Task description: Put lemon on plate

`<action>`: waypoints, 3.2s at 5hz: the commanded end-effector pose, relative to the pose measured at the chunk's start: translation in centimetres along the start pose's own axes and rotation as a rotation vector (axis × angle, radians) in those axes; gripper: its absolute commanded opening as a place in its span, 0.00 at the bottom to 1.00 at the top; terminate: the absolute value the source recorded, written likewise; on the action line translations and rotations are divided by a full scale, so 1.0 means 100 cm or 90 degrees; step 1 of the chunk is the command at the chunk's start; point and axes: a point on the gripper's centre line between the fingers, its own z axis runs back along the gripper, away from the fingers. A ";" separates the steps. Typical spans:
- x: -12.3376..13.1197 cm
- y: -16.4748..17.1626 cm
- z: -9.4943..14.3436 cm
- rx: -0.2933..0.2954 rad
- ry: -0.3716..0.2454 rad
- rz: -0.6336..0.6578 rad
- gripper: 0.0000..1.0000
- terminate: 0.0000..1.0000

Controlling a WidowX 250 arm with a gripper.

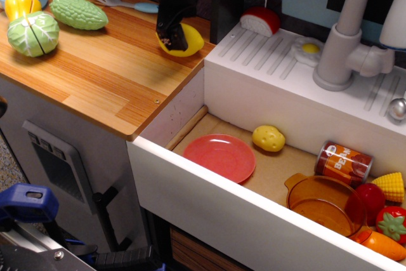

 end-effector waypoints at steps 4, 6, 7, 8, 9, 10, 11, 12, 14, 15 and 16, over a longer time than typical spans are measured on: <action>0.010 -0.008 0.016 -0.036 0.006 0.124 0.00 0.00; 0.056 -0.073 0.051 -0.016 0.074 0.203 0.00 0.00; 0.061 -0.099 0.025 -0.017 0.092 0.202 0.00 0.00; 0.063 -0.108 0.003 -0.046 0.128 0.197 0.00 0.00; 0.061 -0.116 -0.019 -0.043 0.137 0.205 0.00 0.00; 0.056 -0.118 -0.039 -0.056 0.122 0.207 0.00 0.00; 0.055 -0.115 -0.039 -0.052 0.127 0.207 0.00 0.00; 0.054 -0.116 -0.040 -0.031 0.109 0.202 1.00 0.00; 0.054 -0.116 -0.040 -0.031 0.109 0.202 1.00 0.00; 0.054 -0.116 -0.040 -0.031 0.109 0.202 1.00 0.00; 0.054 -0.116 -0.040 -0.031 0.109 0.202 1.00 1.00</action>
